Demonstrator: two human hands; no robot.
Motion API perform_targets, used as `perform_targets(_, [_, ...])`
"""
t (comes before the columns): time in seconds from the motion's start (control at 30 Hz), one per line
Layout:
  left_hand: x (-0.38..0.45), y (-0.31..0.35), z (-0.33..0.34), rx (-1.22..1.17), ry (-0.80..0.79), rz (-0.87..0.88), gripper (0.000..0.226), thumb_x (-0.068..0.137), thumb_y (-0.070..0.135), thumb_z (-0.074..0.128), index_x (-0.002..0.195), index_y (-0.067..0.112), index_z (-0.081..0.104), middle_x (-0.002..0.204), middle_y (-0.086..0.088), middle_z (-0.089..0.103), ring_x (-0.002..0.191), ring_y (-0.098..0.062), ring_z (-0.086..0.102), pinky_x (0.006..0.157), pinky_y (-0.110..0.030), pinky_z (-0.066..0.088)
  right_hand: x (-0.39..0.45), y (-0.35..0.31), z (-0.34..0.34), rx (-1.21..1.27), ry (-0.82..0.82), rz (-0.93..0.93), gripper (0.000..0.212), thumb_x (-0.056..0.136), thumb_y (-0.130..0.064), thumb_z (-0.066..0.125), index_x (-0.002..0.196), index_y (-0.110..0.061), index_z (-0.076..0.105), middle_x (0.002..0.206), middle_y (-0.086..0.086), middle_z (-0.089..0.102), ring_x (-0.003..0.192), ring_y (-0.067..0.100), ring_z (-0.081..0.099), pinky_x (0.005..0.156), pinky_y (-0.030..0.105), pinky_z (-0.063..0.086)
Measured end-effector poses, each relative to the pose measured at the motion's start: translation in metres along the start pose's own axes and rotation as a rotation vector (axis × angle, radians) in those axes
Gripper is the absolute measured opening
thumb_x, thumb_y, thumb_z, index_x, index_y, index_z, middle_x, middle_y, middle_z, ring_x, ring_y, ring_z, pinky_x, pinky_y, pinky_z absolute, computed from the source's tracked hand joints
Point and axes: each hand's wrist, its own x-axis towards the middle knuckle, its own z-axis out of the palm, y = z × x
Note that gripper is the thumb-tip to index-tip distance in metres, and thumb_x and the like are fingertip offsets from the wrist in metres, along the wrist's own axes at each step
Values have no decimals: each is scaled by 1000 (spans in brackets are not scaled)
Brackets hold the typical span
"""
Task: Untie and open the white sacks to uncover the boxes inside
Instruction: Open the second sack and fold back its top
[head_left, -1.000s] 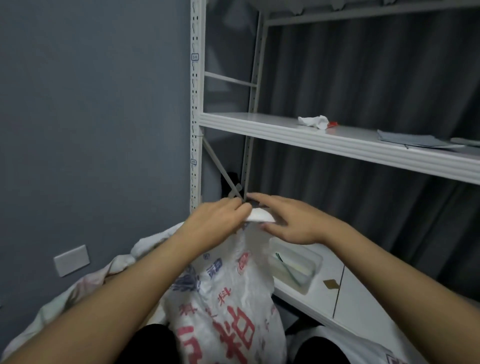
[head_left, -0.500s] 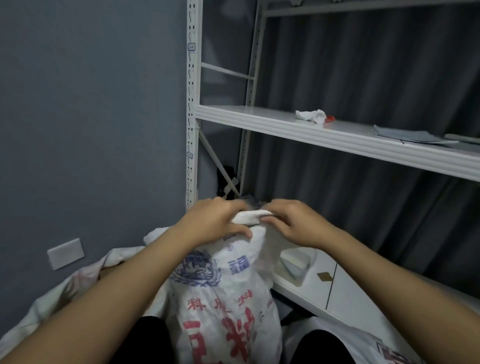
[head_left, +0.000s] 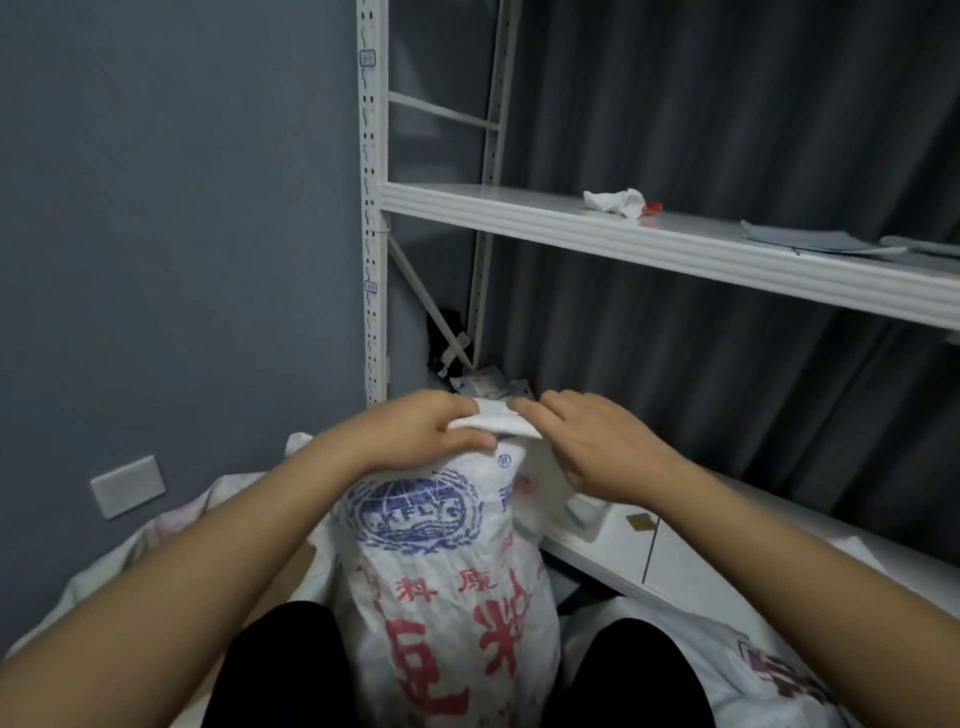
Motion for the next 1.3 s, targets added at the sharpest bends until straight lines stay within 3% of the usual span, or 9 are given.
perform_targets(0.1, [4,12,13,530,162,144,42,94,57,37,110,19,45,105,0,59,91,-25,60,64,-34,38,-2,-6,0,354,-85,85,45,95,-31,42,139,-22,39,123,4,57,108,23,53,86,37,44])
perform_targets(0.3, [1,-3,3,169,-4,-13,40,85,63,51,100,26,53,90,8,62,82,-16,58,68,-34,47,-11,-2,14,-55,4,91,40,78,-22,56,117,-11,57,88,6,59,75,25,58,58,31,40])
perform_targets(0.47, [3,13,13,670,259,76,41,92,59,39,111,23,47,104,4,62,90,-25,61,63,-31,35,-12,-10,5,414,18,128,21,100,-35,42,105,-18,52,92,-2,59,84,18,56,66,30,38])
perform_targets(0.63, [2,2,0,32,-109,-25,43,81,62,58,95,21,61,84,9,62,79,-14,58,67,-35,45,-23,-1,14,-12,104,72,26,84,-25,55,109,-18,54,88,1,62,74,21,60,51,23,31])
perform_targets(0.73, [2,1,10,199,70,154,26,95,43,49,93,20,60,80,8,60,76,-15,58,68,-37,47,-13,-13,4,447,-13,180,42,99,-46,41,136,-27,46,122,-7,60,108,13,54,82,24,41])
perform_targets(0.83, [4,5,17,363,205,226,23,94,47,48,100,26,57,85,6,64,78,-17,60,64,-35,45,-10,-14,2,730,-8,195,27,98,-32,50,121,-21,60,104,-4,68,91,9,61,79,36,50])
perform_targets(1.0, [3,0,5,63,-165,25,28,88,55,53,85,28,58,72,10,56,68,-8,53,66,-31,43,-25,-4,24,26,215,-24,25,82,-16,63,107,-14,66,76,5,63,60,27,59,42,30,45])
perform_targets(1.13, [6,13,17,315,38,219,23,97,40,45,109,26,60,92,9,61,88,-13,57,71,-32,43,-17,-12,9,347,97,146,46,93,-36,50,139,-29,48,109,1,69,91,25,64,66,34,50])
perform_targets(1.3, [9,10,-1,35,-123,81,33,86,58,52,93,28,65,79,11,60,75,-8,55,71,-29,43,-25,-8,19,147,166,55,49,76,-21,44,119,-15,65,82,4,70,60,27,64,40,23,39])
